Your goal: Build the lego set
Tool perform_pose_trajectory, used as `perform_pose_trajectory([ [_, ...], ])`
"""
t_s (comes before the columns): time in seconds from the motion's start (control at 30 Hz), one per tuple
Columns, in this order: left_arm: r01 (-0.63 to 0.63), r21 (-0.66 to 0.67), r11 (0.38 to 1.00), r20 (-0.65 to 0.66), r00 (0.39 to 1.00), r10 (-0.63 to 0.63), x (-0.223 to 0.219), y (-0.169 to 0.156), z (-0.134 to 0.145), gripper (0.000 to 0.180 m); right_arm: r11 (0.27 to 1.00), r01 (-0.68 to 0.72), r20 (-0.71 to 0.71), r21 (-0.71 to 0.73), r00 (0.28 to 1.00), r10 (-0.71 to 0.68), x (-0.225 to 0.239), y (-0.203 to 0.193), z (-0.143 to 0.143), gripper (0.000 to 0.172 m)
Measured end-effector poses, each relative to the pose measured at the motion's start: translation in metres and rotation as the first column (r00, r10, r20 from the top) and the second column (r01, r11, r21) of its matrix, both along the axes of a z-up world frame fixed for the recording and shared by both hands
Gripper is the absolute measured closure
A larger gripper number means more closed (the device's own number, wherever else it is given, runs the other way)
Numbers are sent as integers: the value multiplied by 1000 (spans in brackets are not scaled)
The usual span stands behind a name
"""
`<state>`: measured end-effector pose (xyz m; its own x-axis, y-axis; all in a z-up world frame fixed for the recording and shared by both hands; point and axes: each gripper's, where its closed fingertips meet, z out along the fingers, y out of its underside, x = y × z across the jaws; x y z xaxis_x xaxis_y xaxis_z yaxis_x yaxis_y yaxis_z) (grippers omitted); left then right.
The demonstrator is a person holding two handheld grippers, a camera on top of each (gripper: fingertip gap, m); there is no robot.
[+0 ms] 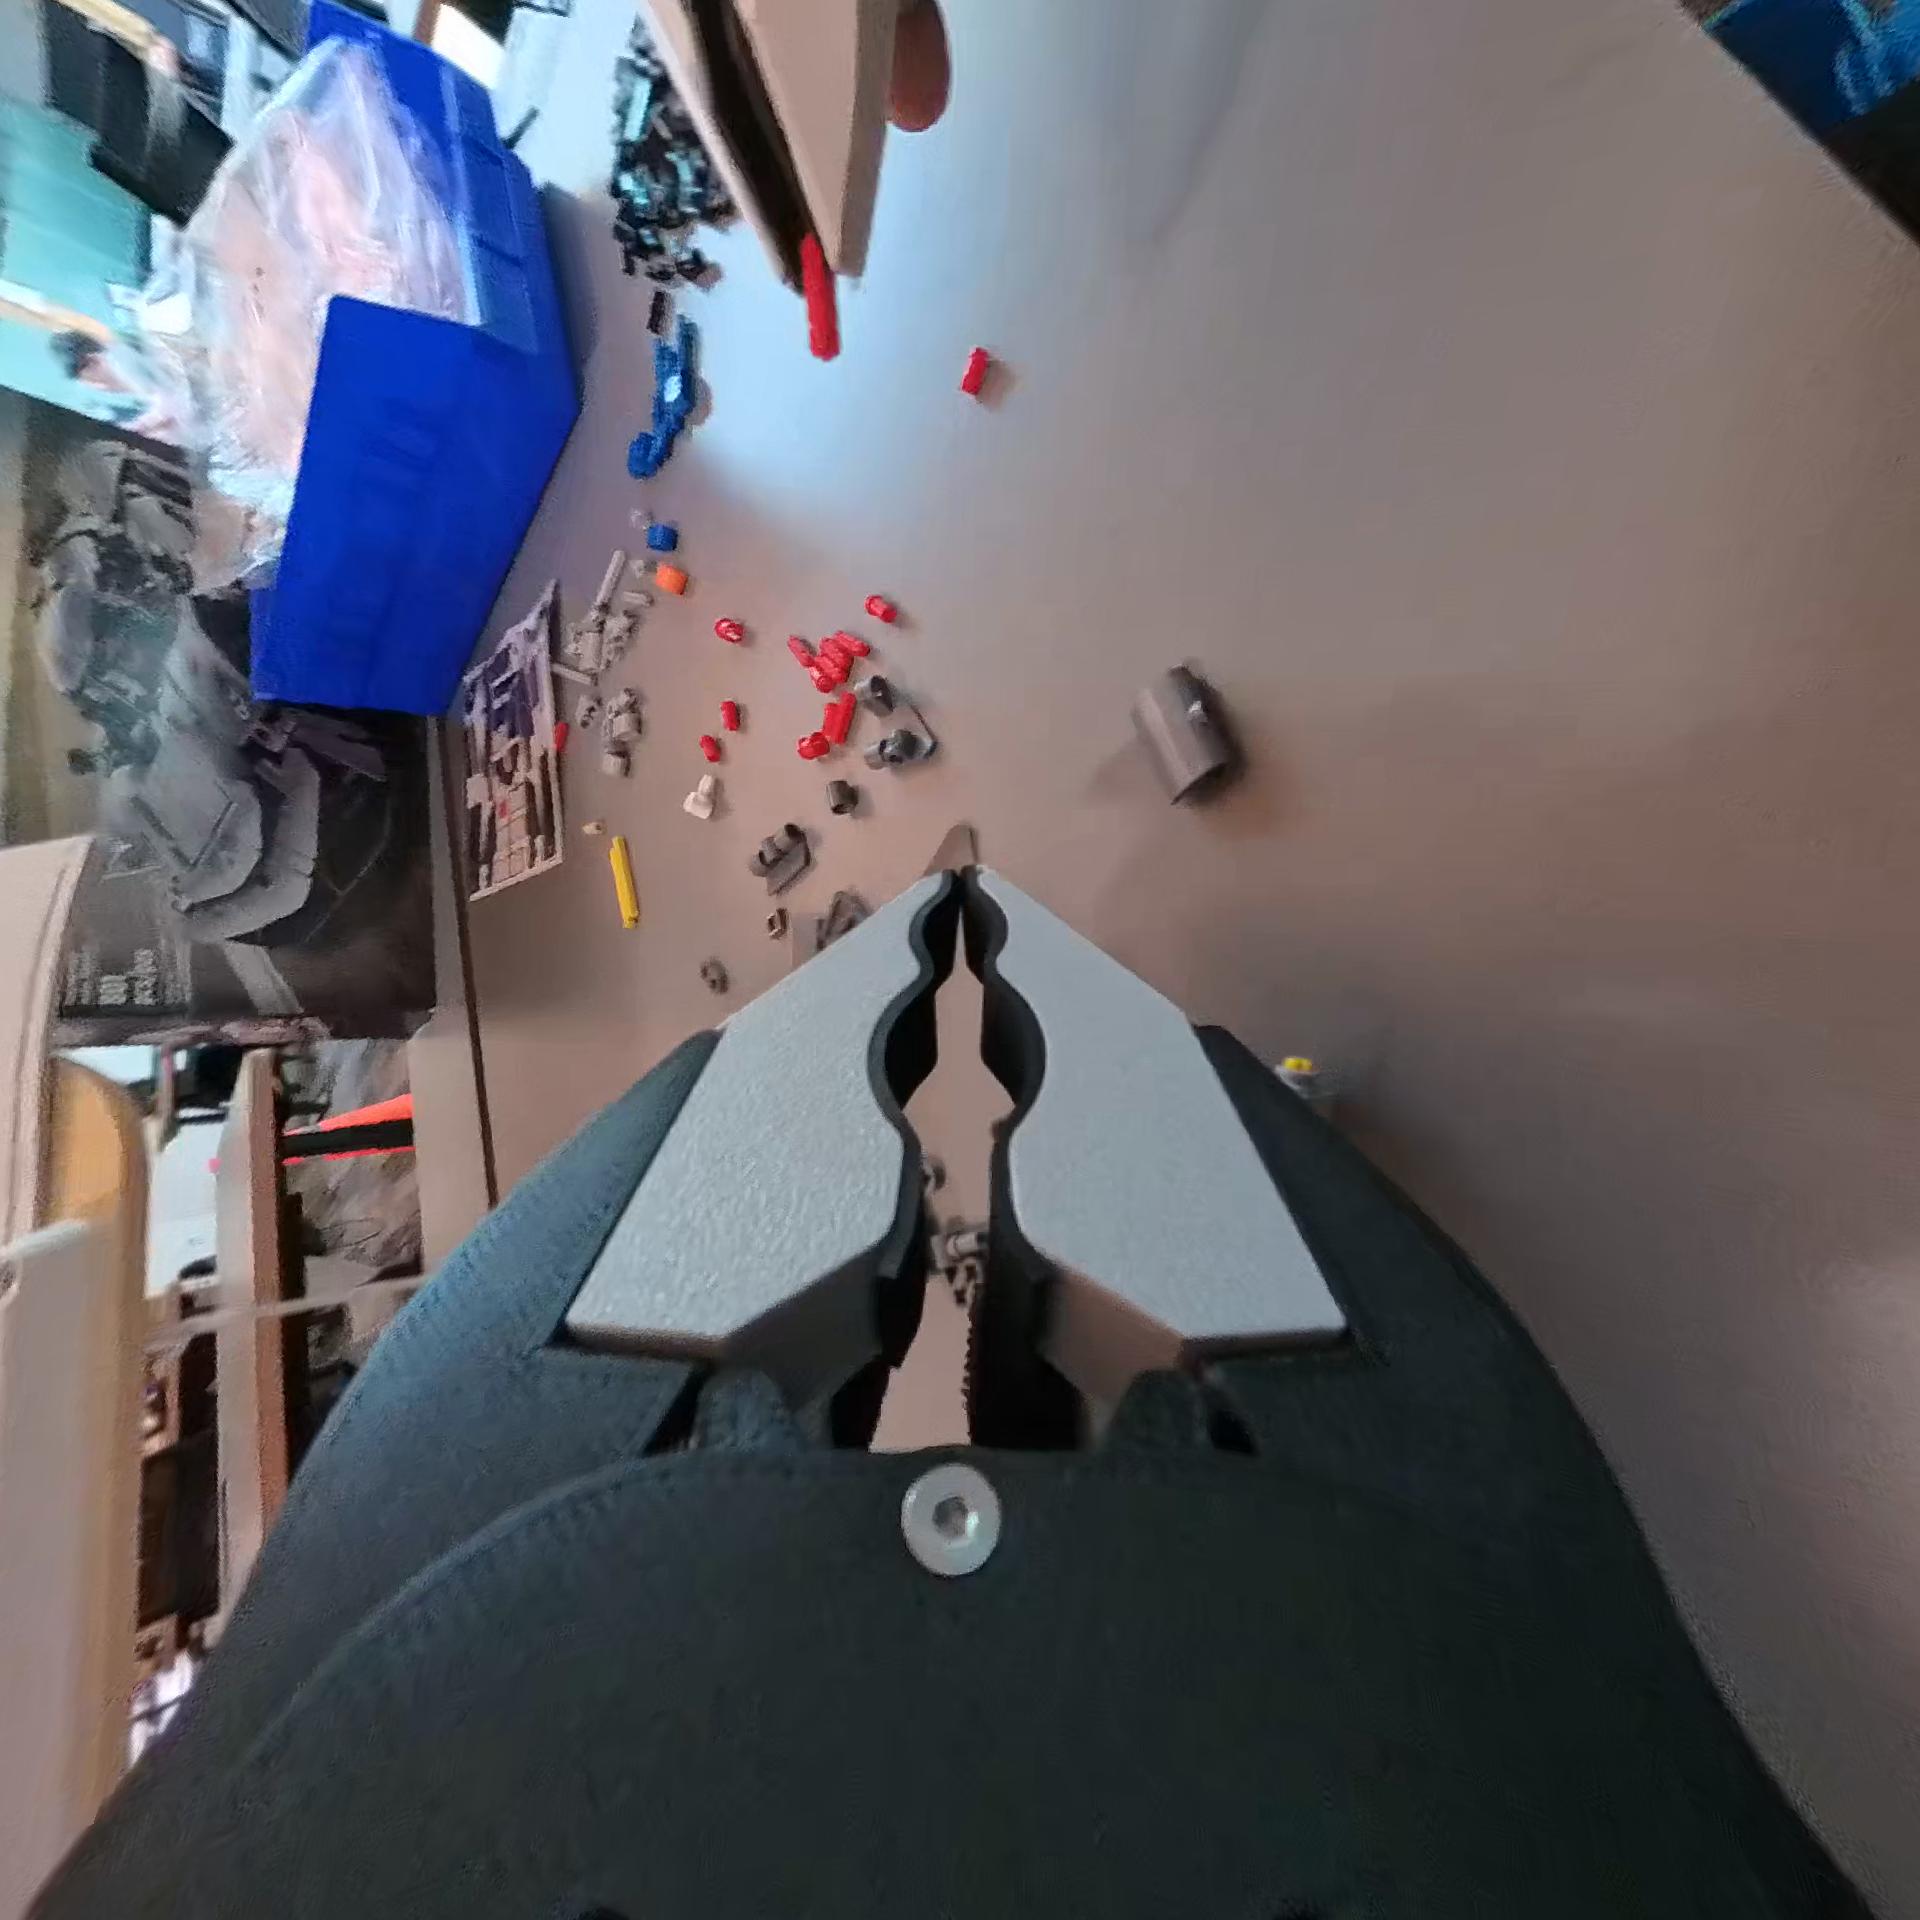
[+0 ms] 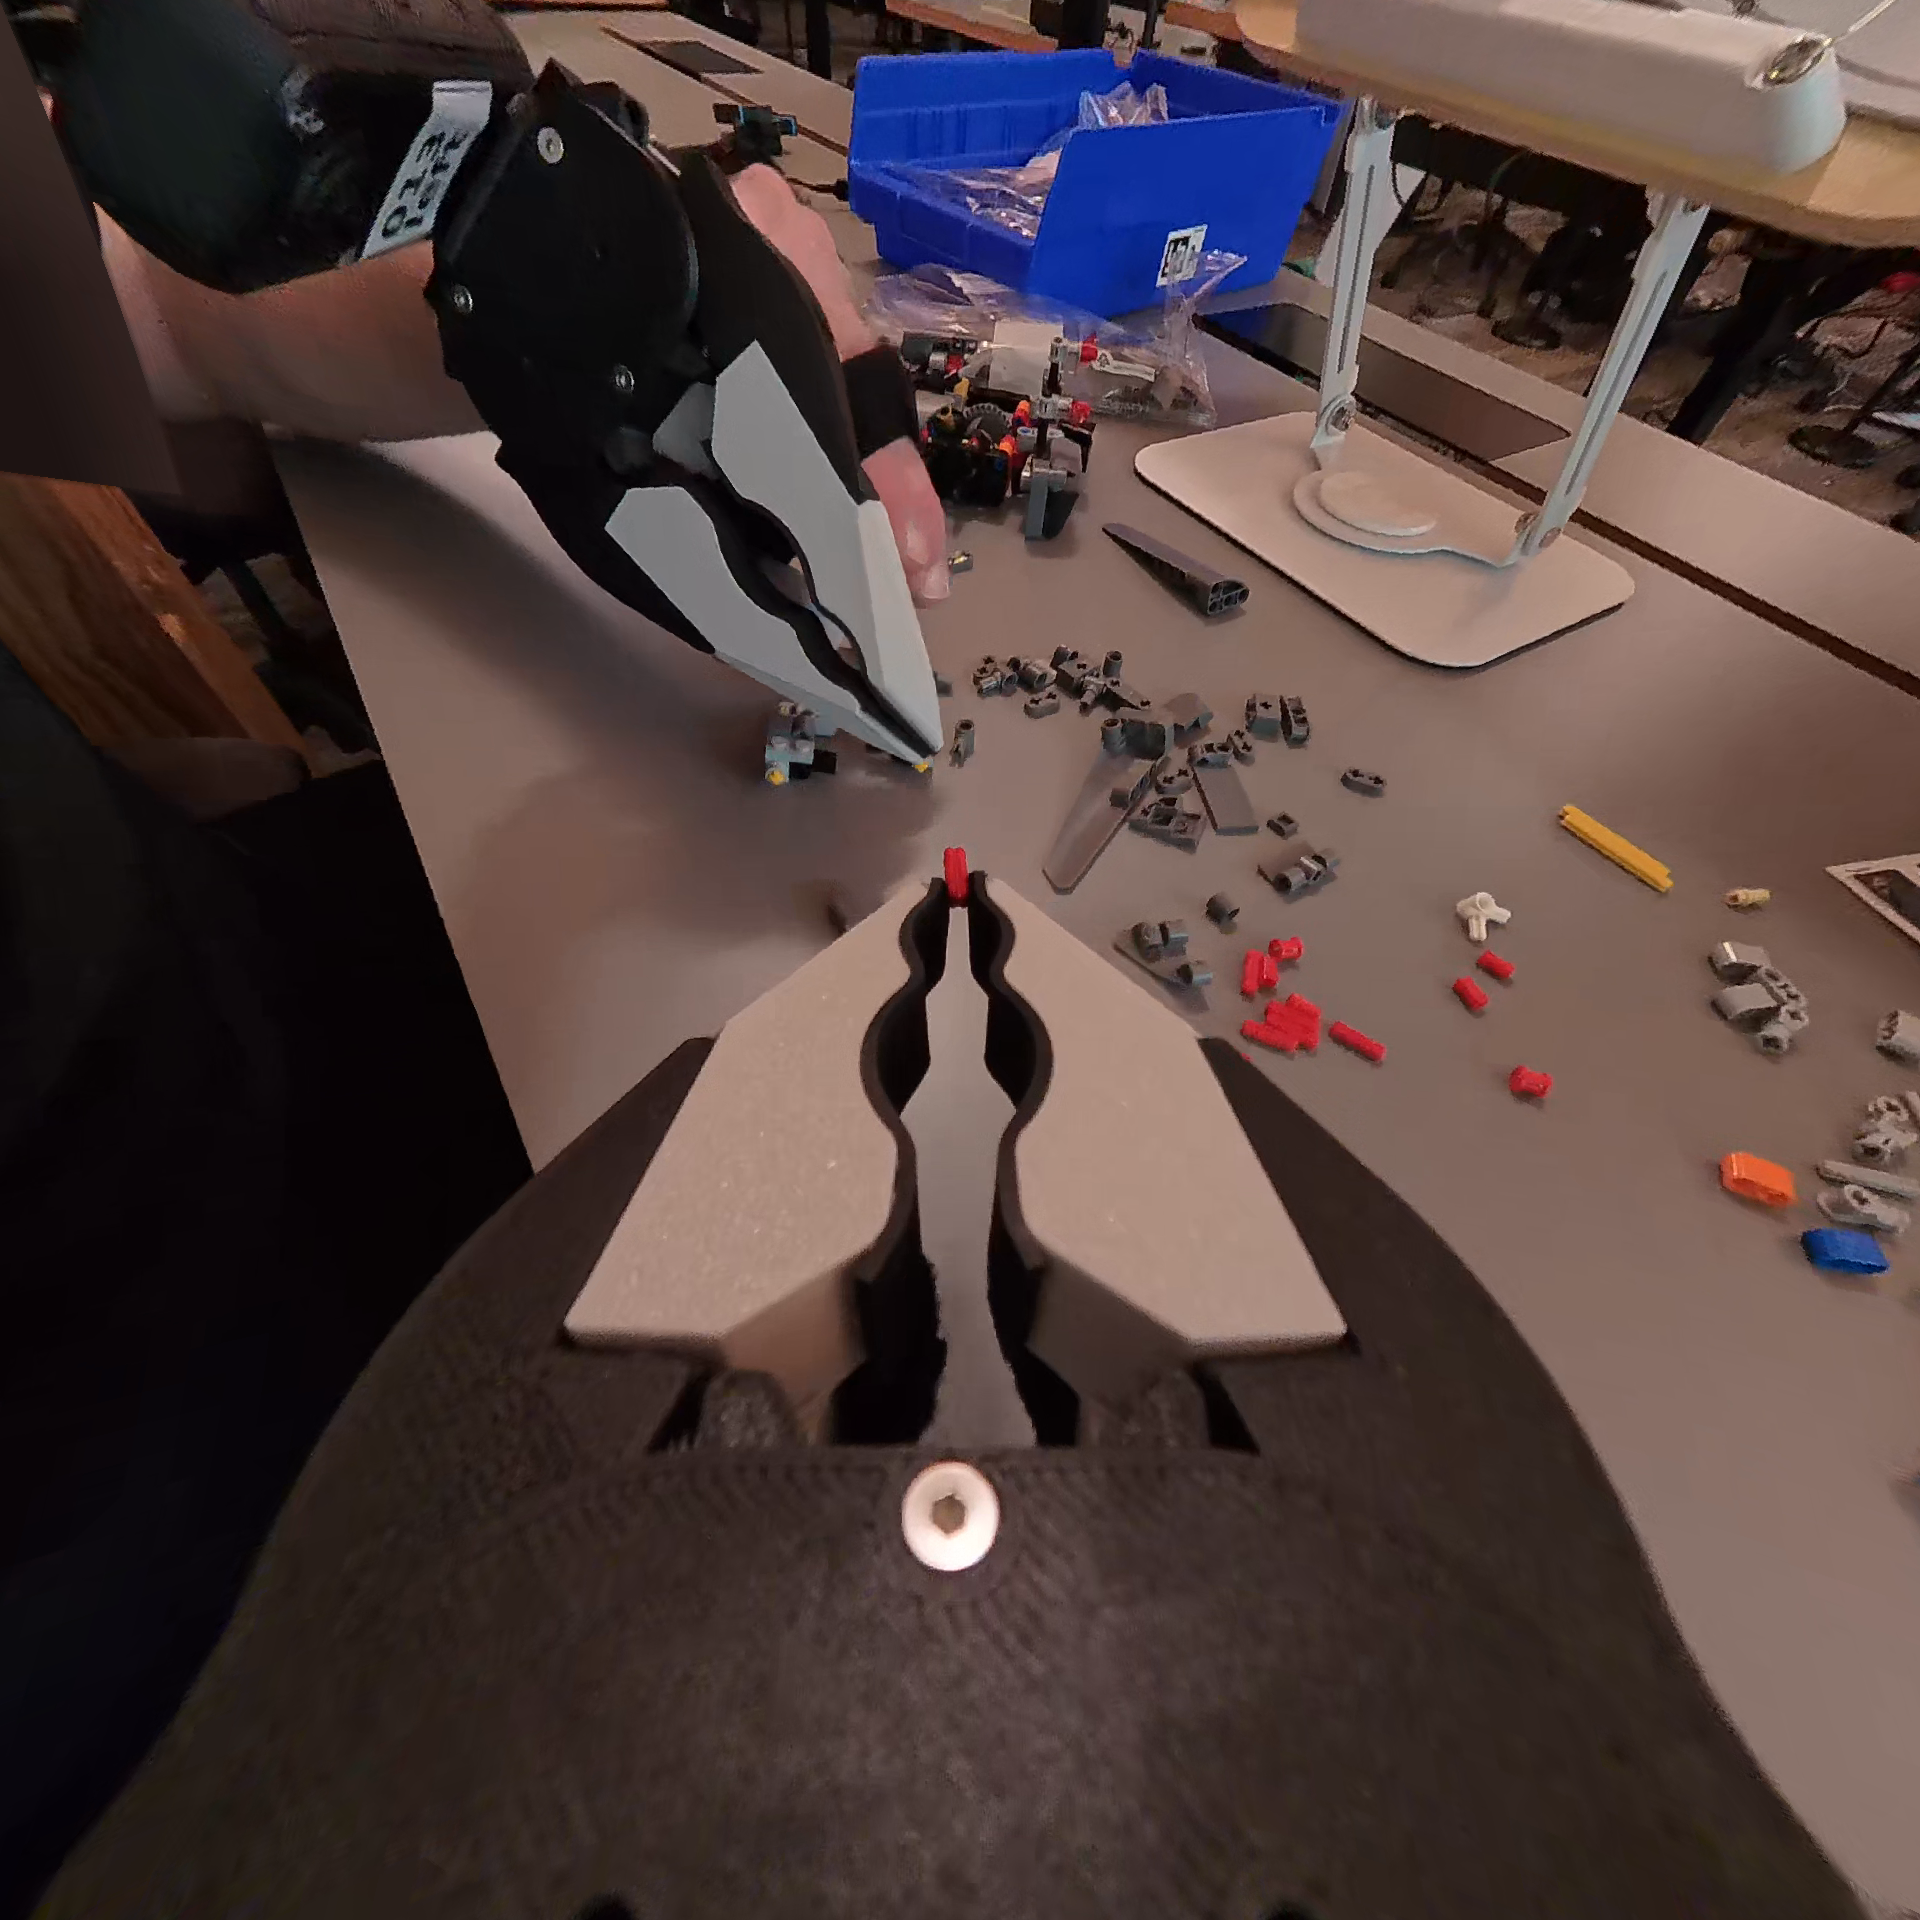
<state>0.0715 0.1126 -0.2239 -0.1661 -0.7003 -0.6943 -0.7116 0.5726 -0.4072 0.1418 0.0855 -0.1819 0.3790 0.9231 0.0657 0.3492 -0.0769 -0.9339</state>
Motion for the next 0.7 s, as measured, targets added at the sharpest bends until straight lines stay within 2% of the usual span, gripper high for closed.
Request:
perform_pose_trajectory([
  [0.33, 37, -94, 995, -142, 989, -50, 13, -11, -36, 180, 1000, -17, 24, -17, 1000, 17, -2, -6, -18, 171],
  [0.57, 12, -106, 994, -160, 987, -29, 17, -23, -40, 180, 1000, -20, 26, -14, 999, 20, 0, -8, -22, 171],
  [0.7, 26, -143, 989, -130, 991, -45, 24, -42, -39, 180, 1000, -19, 16, -8, 1000, 19, 2, -8, -22, 171],
])
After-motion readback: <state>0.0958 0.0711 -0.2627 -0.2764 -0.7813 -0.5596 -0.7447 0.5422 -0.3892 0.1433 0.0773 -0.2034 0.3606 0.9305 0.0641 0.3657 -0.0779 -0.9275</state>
